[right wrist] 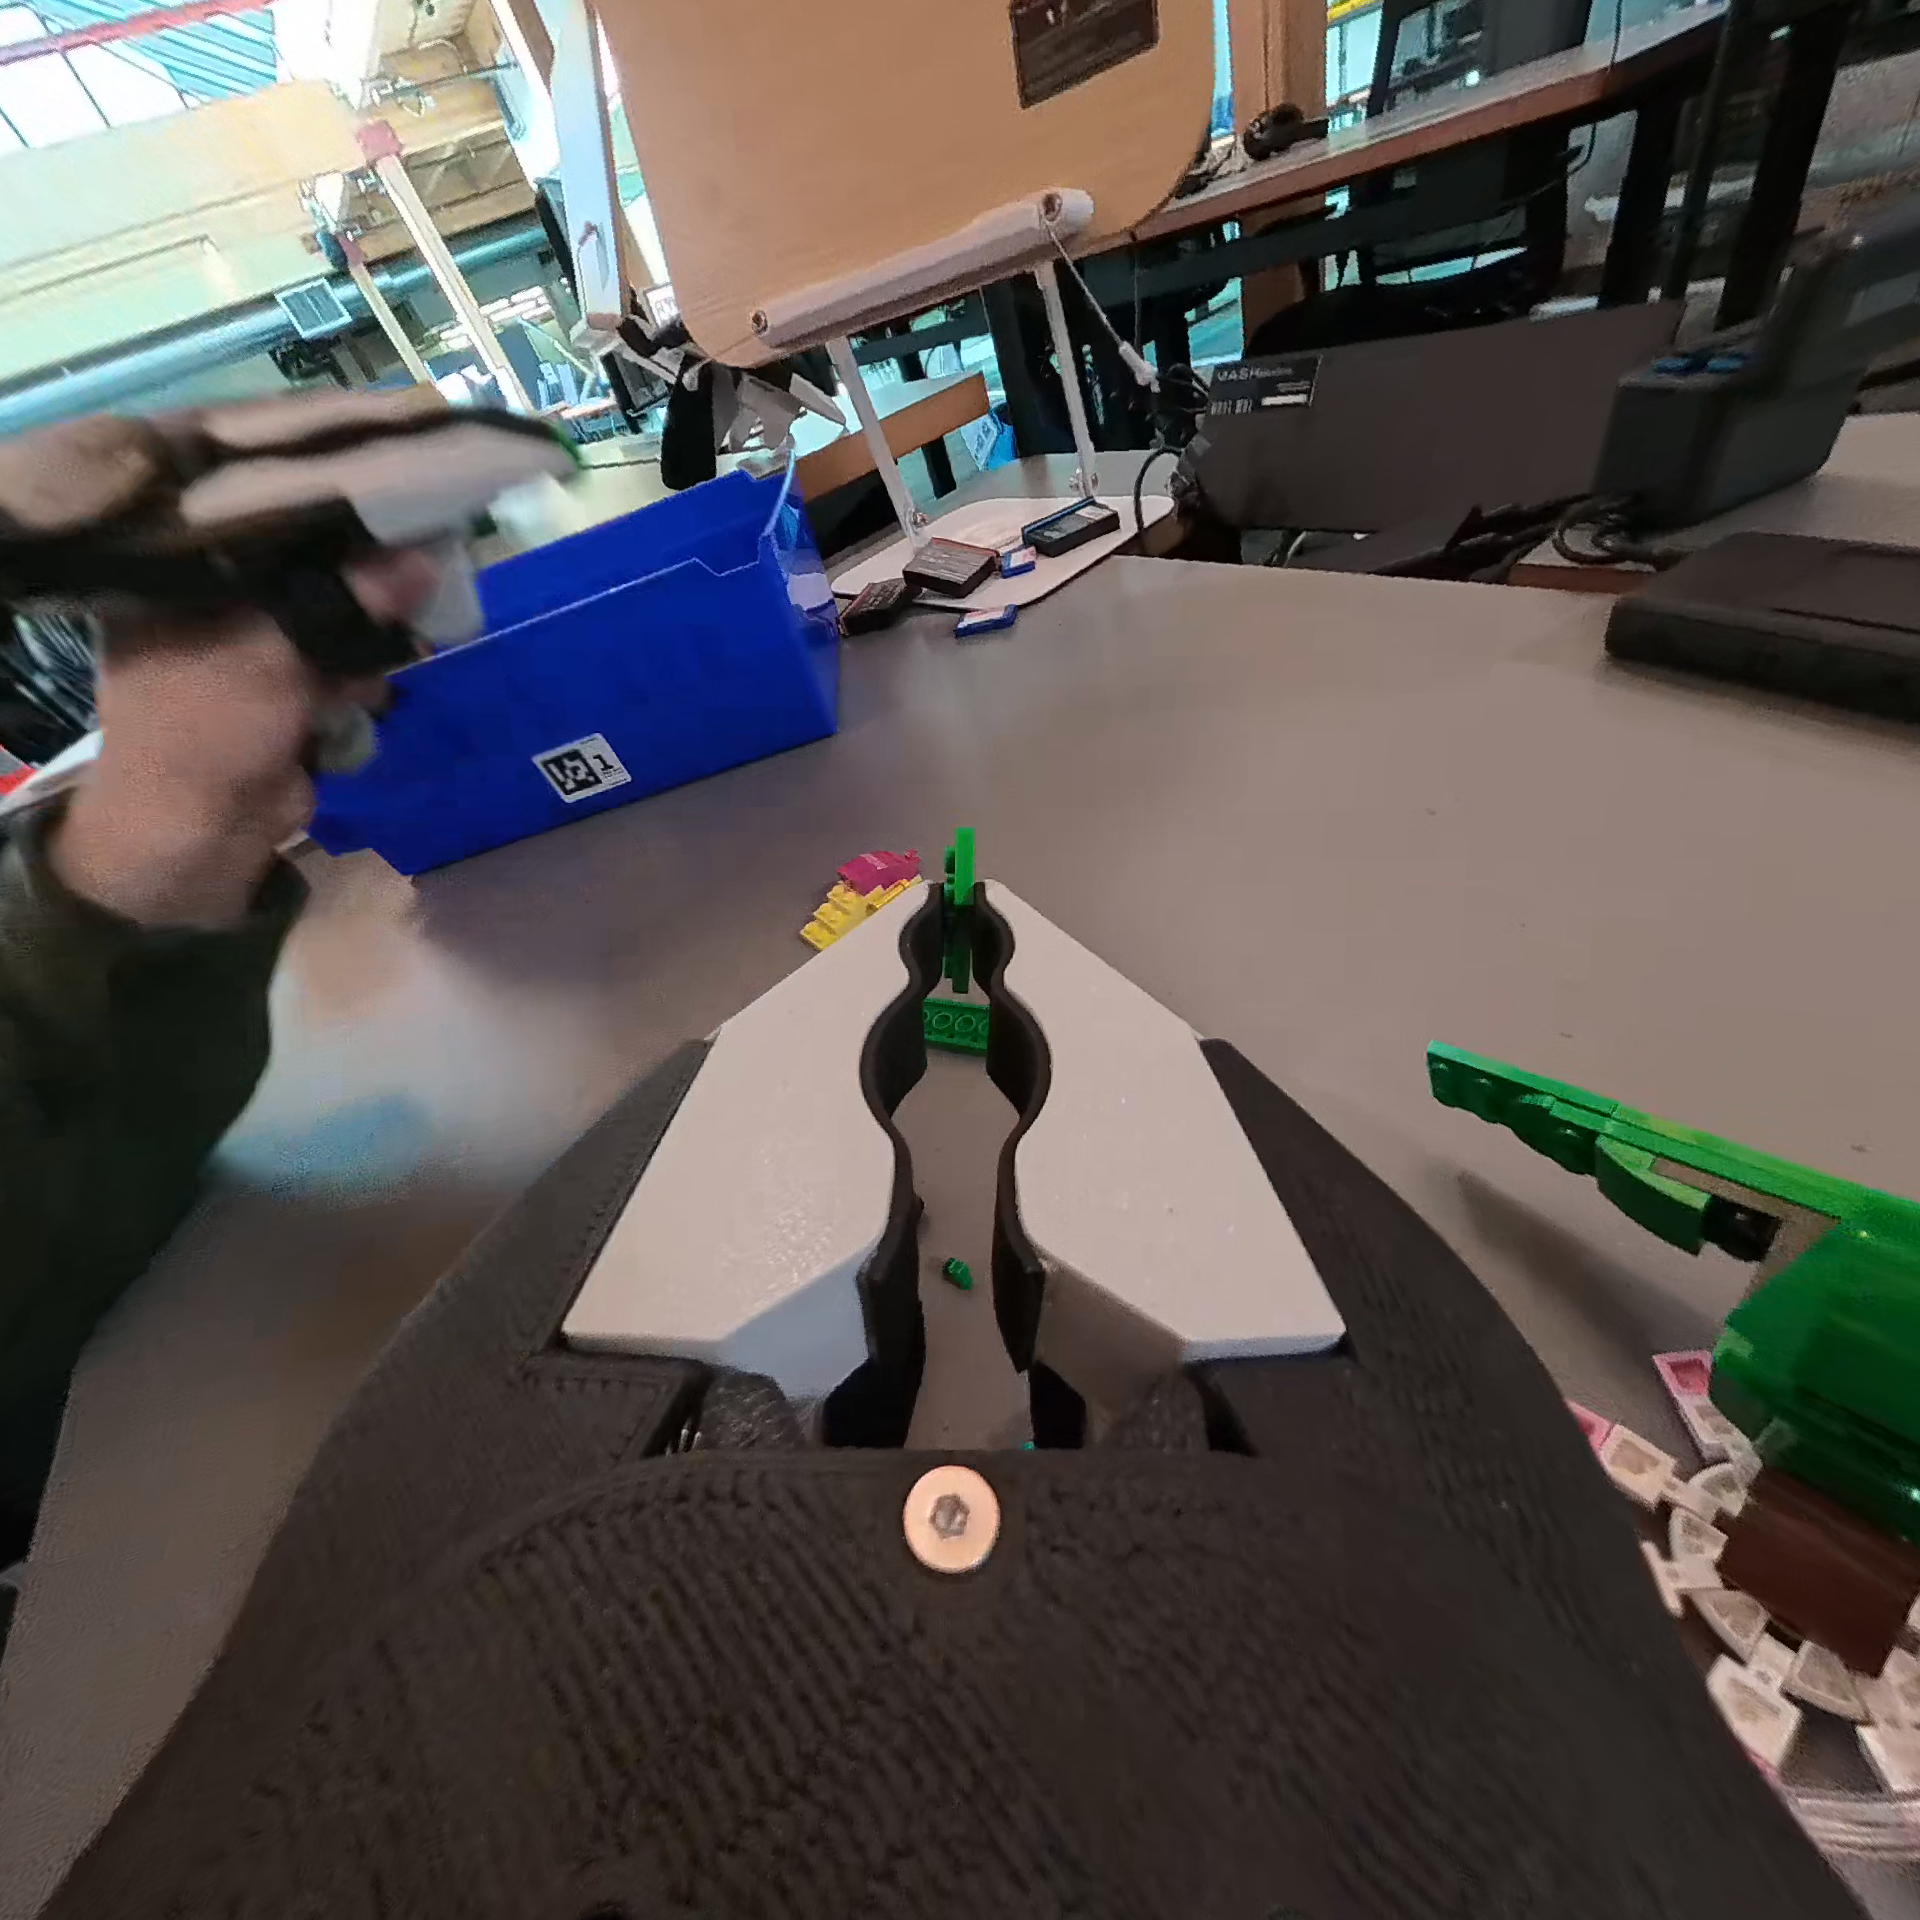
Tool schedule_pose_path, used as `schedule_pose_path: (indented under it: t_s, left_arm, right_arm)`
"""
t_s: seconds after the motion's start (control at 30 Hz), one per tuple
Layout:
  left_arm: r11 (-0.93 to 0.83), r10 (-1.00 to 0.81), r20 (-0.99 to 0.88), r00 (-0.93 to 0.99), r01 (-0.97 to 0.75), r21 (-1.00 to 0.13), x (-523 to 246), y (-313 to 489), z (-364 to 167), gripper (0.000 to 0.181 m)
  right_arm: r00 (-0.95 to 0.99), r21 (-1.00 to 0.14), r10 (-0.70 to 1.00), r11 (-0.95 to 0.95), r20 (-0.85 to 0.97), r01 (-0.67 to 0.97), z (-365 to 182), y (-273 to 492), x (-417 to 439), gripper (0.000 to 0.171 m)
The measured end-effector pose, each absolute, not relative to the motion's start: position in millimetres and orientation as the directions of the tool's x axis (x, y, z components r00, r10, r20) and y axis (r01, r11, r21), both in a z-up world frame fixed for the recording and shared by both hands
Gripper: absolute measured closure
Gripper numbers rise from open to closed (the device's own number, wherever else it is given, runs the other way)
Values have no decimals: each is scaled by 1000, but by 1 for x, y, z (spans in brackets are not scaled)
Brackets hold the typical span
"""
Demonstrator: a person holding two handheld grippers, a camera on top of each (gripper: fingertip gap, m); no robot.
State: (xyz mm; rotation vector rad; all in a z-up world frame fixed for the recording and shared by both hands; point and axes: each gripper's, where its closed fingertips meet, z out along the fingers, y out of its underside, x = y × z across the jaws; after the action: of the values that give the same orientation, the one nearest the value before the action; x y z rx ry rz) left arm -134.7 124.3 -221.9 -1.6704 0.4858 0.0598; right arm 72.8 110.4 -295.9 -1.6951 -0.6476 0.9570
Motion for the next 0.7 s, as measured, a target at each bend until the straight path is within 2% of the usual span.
schedule_pose_path:
  t_s: [0.03,0.07,0.13,0.2,0.23,0.27,0.5,0.6,0.63,0.7]
  left_arm:
    - [-57,-181,-341,922,-356,-933,-160,120,-202,168]
    - [-93,-116,-334,935,-345,-934,-186,119,-194,168]
    - [-277,-50,-233,971,-238,-931,-233,127,-206,168]
    - [-493,12,-121,993,-99,-864,-273,134,-239,121]
    - [-557,44,-87,995,-47,-829,-288,137,-253,87]
    - [-595,63,-68,996,-17,-804,-299,139,-263,70]
    - [-623,140,-76,987,28,-782,-317,130,-270,40]
    - [-696,158,-98,983,40,-717,-326,124,-284,24]
    - [-710,151,-98,984,39,-703,-325,122,-286,23]
    - [-651,112,-62,992,26,-759,-306,125,-271,25]
  right_arm:
    - [533,-950,799,-309,-279,-34,-295,110,72,169]
    - [527,-951,802,-307,-281,-40,-293,109,71,169]
    - [508,-950,811,-308,-289,-49,-292,106,68,169]
    - [491,-950,821,-308,-292,-51,-291,103,65,169]
    - [482,-951,826,-305,-291,-51,-290,102,64,169]
    - [474,-952,832,-301,-289,-53,-289,100,62,169]
    - [422,-946,847,-307,-323,-109,-278,95,62,169]
    - [407,-943,851,-310,-332,-119,-275,93,61,169]
    - [396,-945,859,-302,-326,-123,-273,91,61,169]
    - [339,-951,889,-276,-308,-142,-264,82,56,169]
